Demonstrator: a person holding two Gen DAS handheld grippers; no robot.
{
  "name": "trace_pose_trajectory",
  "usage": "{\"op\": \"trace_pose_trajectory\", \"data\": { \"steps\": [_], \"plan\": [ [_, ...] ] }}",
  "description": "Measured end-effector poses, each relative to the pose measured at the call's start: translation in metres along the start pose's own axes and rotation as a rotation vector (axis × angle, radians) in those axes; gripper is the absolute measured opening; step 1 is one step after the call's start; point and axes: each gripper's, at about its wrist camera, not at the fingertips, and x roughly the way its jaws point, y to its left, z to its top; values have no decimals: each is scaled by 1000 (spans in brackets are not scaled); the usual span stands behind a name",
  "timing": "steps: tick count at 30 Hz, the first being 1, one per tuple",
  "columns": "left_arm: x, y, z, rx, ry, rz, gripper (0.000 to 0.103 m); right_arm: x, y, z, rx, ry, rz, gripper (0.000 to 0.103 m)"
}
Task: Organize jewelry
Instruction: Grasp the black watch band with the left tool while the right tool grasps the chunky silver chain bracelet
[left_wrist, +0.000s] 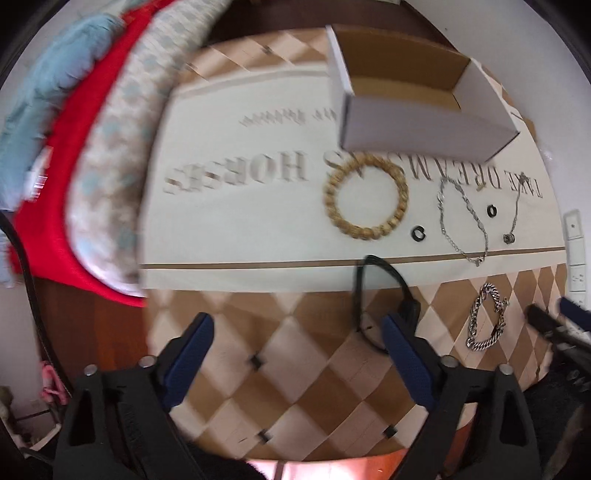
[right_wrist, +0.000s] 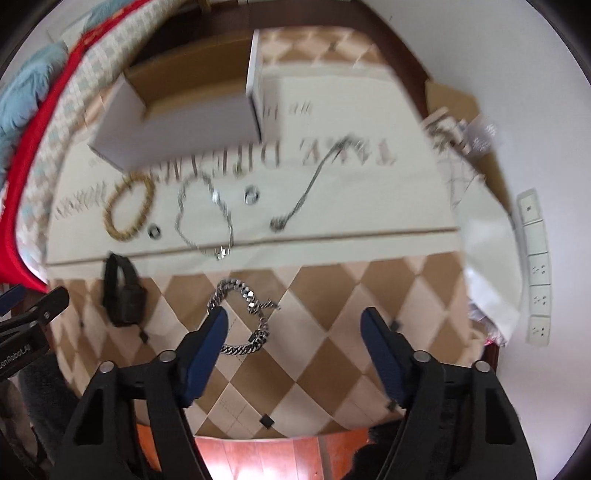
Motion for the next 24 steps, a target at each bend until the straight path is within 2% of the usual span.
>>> {"op": "trace_pose_trajectory", "data": {
  "steps": [5,6,7,9,10,13,15,16,17,18,19,22,24],
  "plan": [
    [28,-15,4,30,21,-38,68,38,10,-7,-2,63,-29,68],
    [31,-18,4,39,28,-38,58,41,10,-9,-1,69,-30,68],
    [34,-21,3,51,33,-44,40,45,12,-12,-6,76,-33,68],
    [38,-24,1,61,36,-58,21,44,13,-15,-4,58,-31,68],
    [35,-25,0,71,14,-57,8,45,13,-17,-2,52,-27,68],
    [31,-26,-3,77,-5,-56,6,44,11,-20,-16,31,-10,67],
    [27,-25,-5,75,-27,-35,6,41,11,-26,-29,-3,-10,59],
    [31,-28,-6,74,-36,-30,6,36,12,-28,-34,-17,-11,42],
    [30,-28,-9,71,-40,-25,6,34,11,-31,-40,-27,-16,16],
    [31,-25,-11,69,-44,-21,6,30,13,-30,-41,-24,-23,8],
    [29,-26,-13,71,-47,-13,6,29,13,-31,-36,-28,-21,4],
    [30,-22,-24,72,-61,-1,5,26,8,-31,-19,-33,11,3],
    [23,-19,-24,67,-75,1,4,21,-1,-26,10,-47,62,3]
  ]
}}
